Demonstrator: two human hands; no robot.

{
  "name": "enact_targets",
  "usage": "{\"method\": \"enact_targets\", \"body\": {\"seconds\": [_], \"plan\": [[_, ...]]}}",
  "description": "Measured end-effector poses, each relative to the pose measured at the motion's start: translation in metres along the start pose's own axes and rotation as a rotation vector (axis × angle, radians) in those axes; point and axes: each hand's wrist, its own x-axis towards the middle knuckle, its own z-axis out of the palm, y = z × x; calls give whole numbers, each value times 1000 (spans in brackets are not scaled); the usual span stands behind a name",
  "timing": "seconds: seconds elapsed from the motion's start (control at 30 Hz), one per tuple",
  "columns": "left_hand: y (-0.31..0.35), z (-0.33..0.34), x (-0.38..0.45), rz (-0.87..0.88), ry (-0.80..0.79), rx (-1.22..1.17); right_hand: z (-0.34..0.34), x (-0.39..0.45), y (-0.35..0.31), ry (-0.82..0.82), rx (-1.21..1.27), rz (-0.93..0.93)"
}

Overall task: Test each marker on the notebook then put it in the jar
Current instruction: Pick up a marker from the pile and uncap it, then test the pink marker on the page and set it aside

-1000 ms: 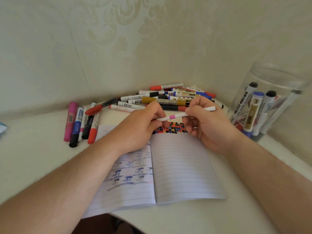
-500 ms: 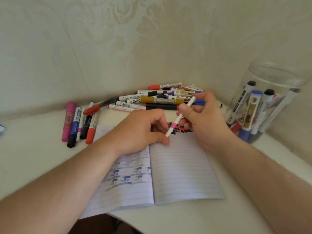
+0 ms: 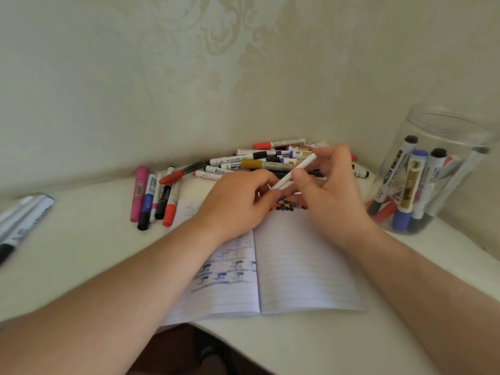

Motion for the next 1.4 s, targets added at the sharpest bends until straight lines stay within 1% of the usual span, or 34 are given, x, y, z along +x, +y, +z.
{"method": "enact_targets", "body": {"seconds": [0.07,0.13,0.23,0.33,0.43,0.53,0.6,0.63,0.8,0.87,0.93,1.03,1.1,1.17,1.27,1.33,1.4], "plan": [[-1,-10,1,-4,22,109,-4,-1,4,11,-144,-73],[-6,-30,0,-72,56,128,-11,-2,6,-18,-268,-88],[-28,-72,-15,-214,167,189,-14,-6,9,-165,-443,-33],[-63,-120,-49,-413,220,206,-15,-7,9,-208,-501,-27],[-99,-161,-94,-593,171,329,-14,-6,9,-202,-514,-42],[-121,-185,-138,-741,42,408,-13,-6,12,-190,-501,-54],[-132,-192,-161,-760,-28,496,-13,-6,12,-180,-486,-60],[-136,-195,-168,-761,-35,533,-12,-6,13,-174,-477,-64],[-134,-196,-174,-787,-1,652,-12,-6,16,-154,-453,-68],[-129,-188,-166,-764,2,698,-12,-6,16,-146,-444,-65],[-121,-174,-151,-731,29,646,-12,-5,16,-138,-438,-62],[-102,-144,-119,-693,39,386,-12,-5,16,-131,-436,-62],[-94,-127,-99,-651,4,280,-13,-5,16,-120,-424,-55],[-89,-115,-82,-622,-27,250,-14,-4,17,-114,-409,-42],[-90,-110,-69,-645,-56,292,-15,-3,18,-113,-400,-38],[-96,-114,-68,-700,-75,279,-16,-2,18,-118,-402,-43],[-101,-121,-68,-777,-73,214,-16,-2,18,-124,-399,-47]]}}
